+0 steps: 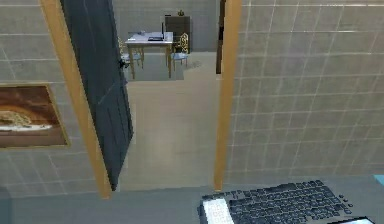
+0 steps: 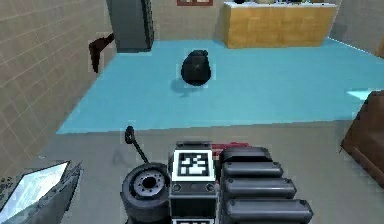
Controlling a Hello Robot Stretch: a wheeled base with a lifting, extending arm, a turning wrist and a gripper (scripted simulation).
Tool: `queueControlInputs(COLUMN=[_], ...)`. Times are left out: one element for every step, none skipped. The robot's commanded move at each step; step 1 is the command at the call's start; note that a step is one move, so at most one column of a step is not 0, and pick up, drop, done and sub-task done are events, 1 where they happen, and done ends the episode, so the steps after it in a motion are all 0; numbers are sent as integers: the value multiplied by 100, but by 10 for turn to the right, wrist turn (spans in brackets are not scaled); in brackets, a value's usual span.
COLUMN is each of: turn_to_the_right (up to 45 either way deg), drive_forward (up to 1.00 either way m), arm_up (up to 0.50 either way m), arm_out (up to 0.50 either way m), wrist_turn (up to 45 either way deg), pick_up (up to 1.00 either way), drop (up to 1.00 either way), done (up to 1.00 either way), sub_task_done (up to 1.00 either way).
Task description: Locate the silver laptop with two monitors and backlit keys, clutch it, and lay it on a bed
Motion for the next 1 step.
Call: queueControlInputs(turn_to_the_right=[0], drive_forward=[5], arm_up=[0], arm_out=[0], wrist_turn=[0], pick_up=[0], drop=[0], done=[0], sub_task_done=[0])
